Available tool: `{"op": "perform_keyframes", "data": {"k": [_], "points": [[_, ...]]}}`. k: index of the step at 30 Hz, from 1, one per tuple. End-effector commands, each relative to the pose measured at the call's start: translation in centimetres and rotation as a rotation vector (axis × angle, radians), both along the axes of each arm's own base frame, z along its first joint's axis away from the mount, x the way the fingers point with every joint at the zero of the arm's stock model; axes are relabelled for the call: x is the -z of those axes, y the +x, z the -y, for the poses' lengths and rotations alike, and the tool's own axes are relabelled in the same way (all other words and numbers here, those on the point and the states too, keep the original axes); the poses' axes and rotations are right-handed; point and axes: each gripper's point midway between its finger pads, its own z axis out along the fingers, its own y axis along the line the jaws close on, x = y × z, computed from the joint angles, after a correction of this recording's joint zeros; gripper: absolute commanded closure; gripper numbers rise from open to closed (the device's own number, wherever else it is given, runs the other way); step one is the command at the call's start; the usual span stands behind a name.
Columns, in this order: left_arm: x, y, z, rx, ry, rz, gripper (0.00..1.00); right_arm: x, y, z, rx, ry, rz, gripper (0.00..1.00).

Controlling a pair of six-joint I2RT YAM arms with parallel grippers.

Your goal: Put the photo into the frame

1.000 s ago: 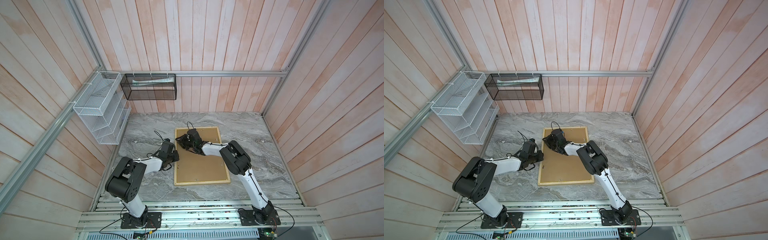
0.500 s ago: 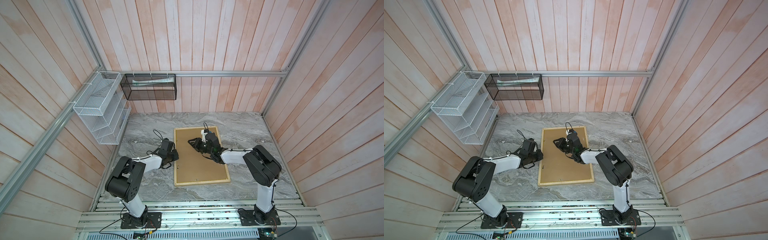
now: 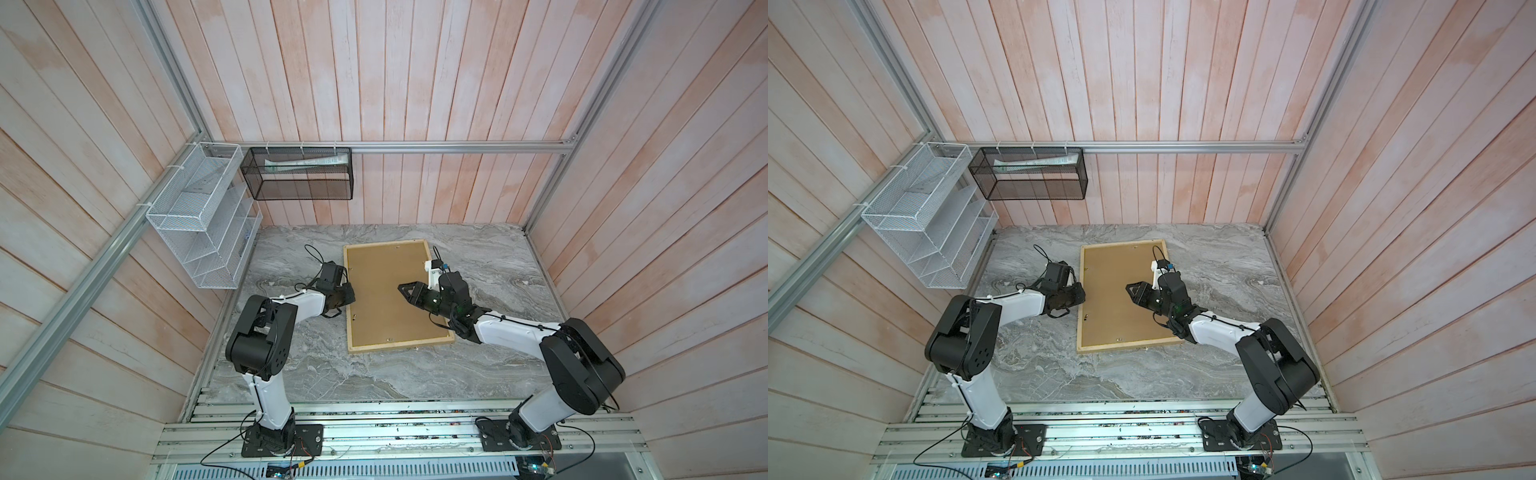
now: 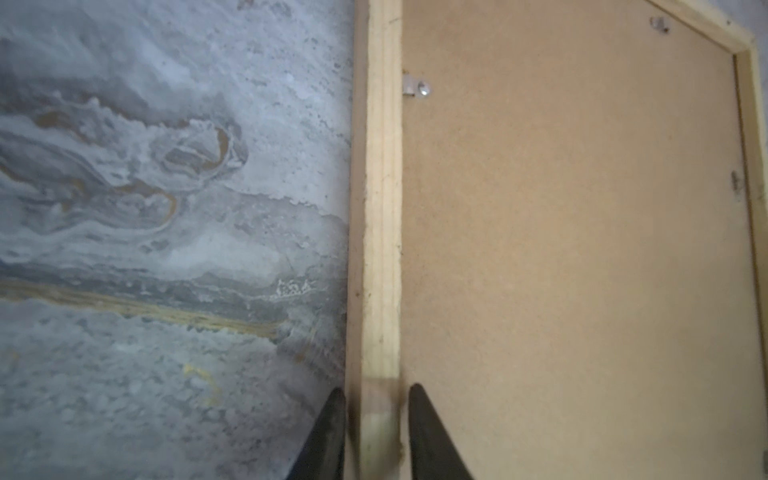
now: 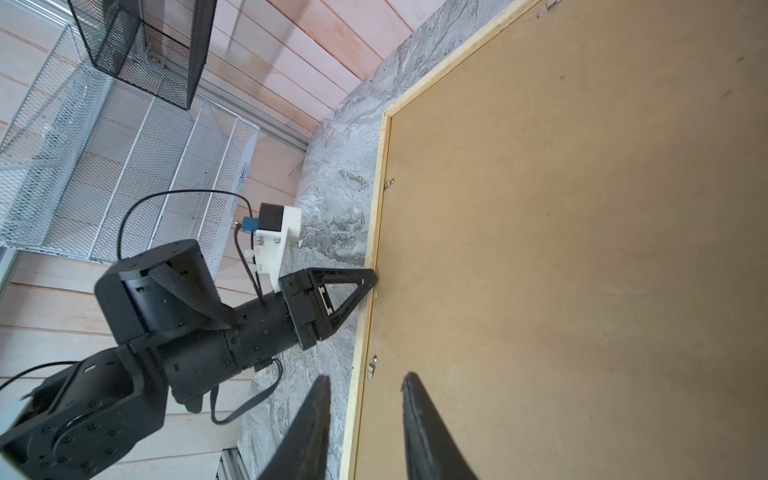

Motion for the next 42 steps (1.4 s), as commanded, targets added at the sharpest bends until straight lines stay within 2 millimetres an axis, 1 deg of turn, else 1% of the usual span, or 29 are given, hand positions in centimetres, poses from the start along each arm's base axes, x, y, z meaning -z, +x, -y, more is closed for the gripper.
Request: {"op": "perform_keyframes", "data": {"k": [1,3,5,9,11,15,18,20,27,30,35,42], "points": [[-2.3,0.4,0.2,0.027,-0.002,0.042,0.63,1.4,-0.2,-0.3,-0.033,-0.035,-0.028,0.68],[-3.3,-0.3,-0.1,0.012,-0.006,0.058,0.61,2.1,-0.5,-0.9,-0.045,-0.024,-0.048,0.68],[-4.2,-1.3,-0.7,-0.004,-0.006,0.066,0.6,3.0,-0.8,-1.7,-0.055,-0.024,-0.071,0.68],[-5.0,-4.2,-2.3,-0.063,0.028,0.066,0.6,5.1,-1.4,-4.0,-0.076,-0.045,-0.139,0.68],[-5.1,-5.9,-2.8,-0.074,0.033,0.065,0.6,5.9,-1.8,-5.6,-0.107,-0.036,-0.17,0.68],[-3.8,-9.4,-3.1,-0.078,0.02,0.033,0.6,7.0,-2.7,-9.0,-0.181,-0.02,-0.211,0.69],[-3.2,-11.5,-2.9,-0.072,0.02,0.038,0.6,7.6,-3.3,-10.7,-0.222,-0.028,-0.225,0.69],[-2.8,-12.4,-2.5,-0.066,-0.005,0.042,0.6,7.8,-3.7,-11.5,-0.242,-0.027,-0.232,0.69],[-2.0,-13.6,-1.5,-0.057,-0.045,0.066,0.61,8.9,-5.6,-13.2,-0.303,-0.036,-0.265,0.68],[-1.7,-14.1,-0.9,-0.051,-0.065,0.086,0.61,9.5,-6.3,-13.6,-0.303,-0.05,-0.277,0.68],[-1.1,-14.2,-0.4,-0.046,-0.061,0.076,0.6,10.2,-6.5,-13.8,-0.313,-0.05,-0.296,0.68],[-0.3,-13.9,0.4,-0.028,-0.05,0.055,0.63,10.9,-6.3,-14.2,-0.316,-0.056,-0.304,0.68]]}}
